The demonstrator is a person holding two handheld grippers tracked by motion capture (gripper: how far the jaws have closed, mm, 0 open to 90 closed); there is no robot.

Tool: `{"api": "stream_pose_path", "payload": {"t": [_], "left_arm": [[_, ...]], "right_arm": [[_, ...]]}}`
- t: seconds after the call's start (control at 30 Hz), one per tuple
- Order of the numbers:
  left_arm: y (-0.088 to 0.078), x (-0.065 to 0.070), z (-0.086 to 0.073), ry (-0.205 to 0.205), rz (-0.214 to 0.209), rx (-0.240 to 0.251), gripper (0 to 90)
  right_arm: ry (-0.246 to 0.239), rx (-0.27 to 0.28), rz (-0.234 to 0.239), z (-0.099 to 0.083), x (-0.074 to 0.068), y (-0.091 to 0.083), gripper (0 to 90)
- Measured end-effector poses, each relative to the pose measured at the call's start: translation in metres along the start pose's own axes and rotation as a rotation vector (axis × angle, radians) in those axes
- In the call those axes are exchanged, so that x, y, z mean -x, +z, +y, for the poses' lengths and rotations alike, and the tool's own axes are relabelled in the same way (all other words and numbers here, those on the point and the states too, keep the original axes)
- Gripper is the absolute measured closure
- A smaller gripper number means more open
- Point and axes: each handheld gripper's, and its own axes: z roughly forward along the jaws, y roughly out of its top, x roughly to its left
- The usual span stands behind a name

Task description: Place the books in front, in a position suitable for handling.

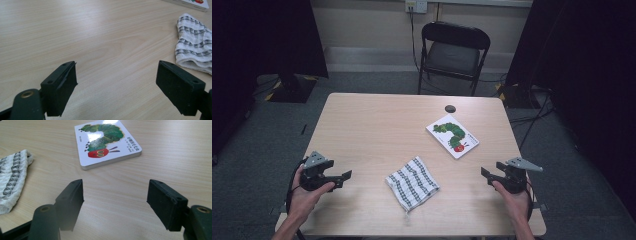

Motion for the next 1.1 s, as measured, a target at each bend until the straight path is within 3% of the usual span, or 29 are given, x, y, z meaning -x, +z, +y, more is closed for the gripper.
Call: {"api": "stream_pose_path", "payload": {"t": [0.33, 0.67, 1.1], "left_arm": [[0.003, 0.002, 0.001, 0.023, -0.015, -0.011, 15.9], [0.005, 0.001, 0.000, 0.034, 0.028, -0.016, 15.9], [0.006, 0.004, 0.000, 0.073, 0.026, -0.008, 15.9]], "right_arm": [[0.000, -0.003, 0.012, -0.001, -0.004, 0.001, 33.8], [-0.039, -0.016, 0.095, 0.000, -0.021, 0.003, 40.8], [-0.093, -0.048, 0.180, 0.009, -0.045, 0.008, 45.4]]}}
